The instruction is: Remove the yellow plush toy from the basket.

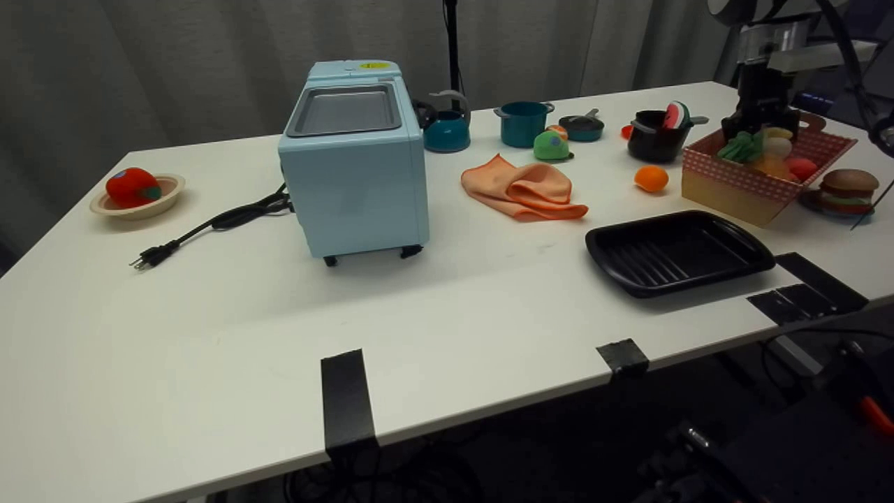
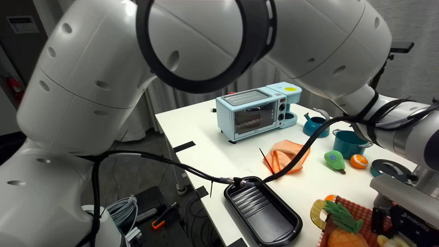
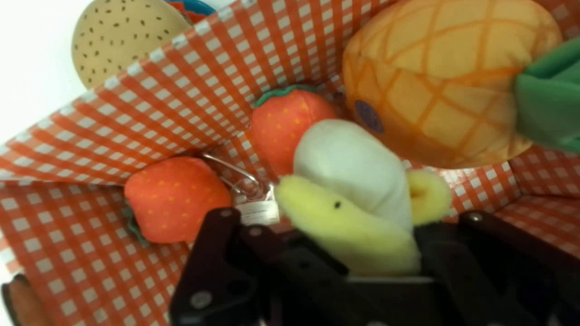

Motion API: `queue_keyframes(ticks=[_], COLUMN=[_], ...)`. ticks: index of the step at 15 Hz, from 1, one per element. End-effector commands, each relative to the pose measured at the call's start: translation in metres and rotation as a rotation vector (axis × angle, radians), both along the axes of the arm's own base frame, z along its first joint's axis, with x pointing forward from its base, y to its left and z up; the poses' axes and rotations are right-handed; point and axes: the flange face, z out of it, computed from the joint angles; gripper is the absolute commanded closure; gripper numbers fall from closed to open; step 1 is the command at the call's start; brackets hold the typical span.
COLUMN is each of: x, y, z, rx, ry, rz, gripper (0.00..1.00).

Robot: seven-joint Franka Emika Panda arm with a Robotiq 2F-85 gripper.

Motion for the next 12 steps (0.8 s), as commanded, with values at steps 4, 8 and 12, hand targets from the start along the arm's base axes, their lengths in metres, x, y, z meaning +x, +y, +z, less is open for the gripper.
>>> queue_keyframes(ticks=[4,8,12], x=[-0.023,-0.028,-0.033], y=[0.036,0.068,0.105], z=[0.051,0.069,0.076], rx=[-0.058,-0.103,-0.143], ry=[-0.123,-0.224,-0.311], rz=[0.047,0.106,0.186], gripper=[1.00,1.00,1.00])
